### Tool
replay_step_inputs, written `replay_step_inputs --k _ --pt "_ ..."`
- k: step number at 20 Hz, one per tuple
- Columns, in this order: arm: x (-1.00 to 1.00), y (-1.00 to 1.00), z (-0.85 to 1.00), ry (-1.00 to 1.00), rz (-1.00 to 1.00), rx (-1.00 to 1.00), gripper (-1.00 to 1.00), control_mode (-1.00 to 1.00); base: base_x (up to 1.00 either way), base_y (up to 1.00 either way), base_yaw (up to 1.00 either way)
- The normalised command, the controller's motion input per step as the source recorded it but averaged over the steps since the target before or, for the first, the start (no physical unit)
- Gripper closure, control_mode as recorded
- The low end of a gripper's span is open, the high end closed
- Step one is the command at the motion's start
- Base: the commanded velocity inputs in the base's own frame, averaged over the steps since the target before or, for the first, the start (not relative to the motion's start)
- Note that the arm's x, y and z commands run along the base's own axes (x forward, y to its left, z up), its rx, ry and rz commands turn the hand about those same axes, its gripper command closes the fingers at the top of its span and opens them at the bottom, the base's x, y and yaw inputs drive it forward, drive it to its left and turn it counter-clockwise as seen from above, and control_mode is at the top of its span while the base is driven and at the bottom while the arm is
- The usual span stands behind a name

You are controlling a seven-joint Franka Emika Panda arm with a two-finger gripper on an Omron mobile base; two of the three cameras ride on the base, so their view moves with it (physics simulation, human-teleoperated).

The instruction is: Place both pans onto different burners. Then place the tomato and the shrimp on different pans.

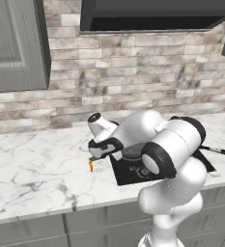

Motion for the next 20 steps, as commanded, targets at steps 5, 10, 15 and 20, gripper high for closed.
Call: replay_step_inputs --k 5,10,15,20 --pt "0.04 -0.01 -0.16 0.0 0.03 -0.01 1.0 -1.0 0.0 0.0 0.0" --pt "0.02 0.0 -0.16 0.0 0.03 -0.01 1.0 -1.0 0.0 0.0 0.0" --pt "0.0 -0.06 -0.14 0.0 0.02 0.0 1.0 -1.0 0.0 0.0 0.0" --pt "0.0 -0.1 -0.12 0.0 0.02 0.0 1.0 -1.0 0.0 0.0 0.0"
